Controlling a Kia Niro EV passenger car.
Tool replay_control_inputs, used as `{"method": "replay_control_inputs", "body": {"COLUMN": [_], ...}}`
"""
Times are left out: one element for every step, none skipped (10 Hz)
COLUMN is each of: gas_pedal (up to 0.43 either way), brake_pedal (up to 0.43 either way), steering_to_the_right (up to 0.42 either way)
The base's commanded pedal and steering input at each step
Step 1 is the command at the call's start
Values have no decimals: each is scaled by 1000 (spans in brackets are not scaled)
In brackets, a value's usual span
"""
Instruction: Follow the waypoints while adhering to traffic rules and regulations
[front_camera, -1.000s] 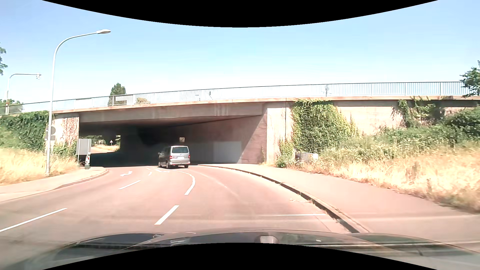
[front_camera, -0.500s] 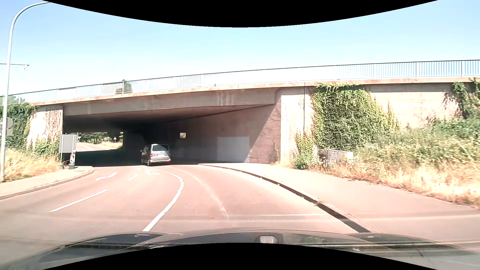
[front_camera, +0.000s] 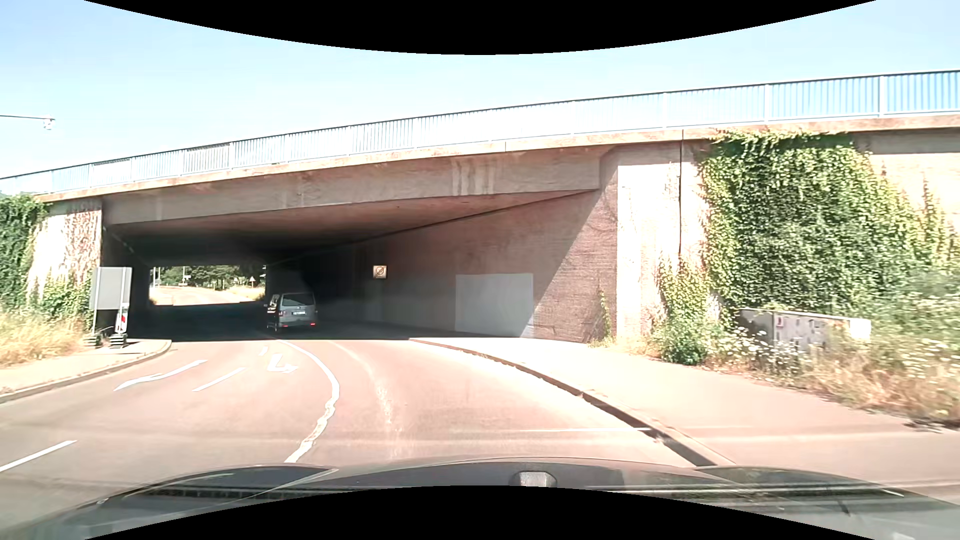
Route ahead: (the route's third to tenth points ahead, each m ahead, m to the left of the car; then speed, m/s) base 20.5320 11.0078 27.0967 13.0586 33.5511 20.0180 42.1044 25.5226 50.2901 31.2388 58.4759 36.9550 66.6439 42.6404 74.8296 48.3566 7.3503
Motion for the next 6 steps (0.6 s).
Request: {"method": "replay_control_inputs", "body": {"gas_pedal": [0, 0, 0, 0, 28, 47], "brake_pedal": [0, 0, 0, 0, 0, 0], "steering_to_the_right": [-108, -116, -121, -129, -138, -146]}}
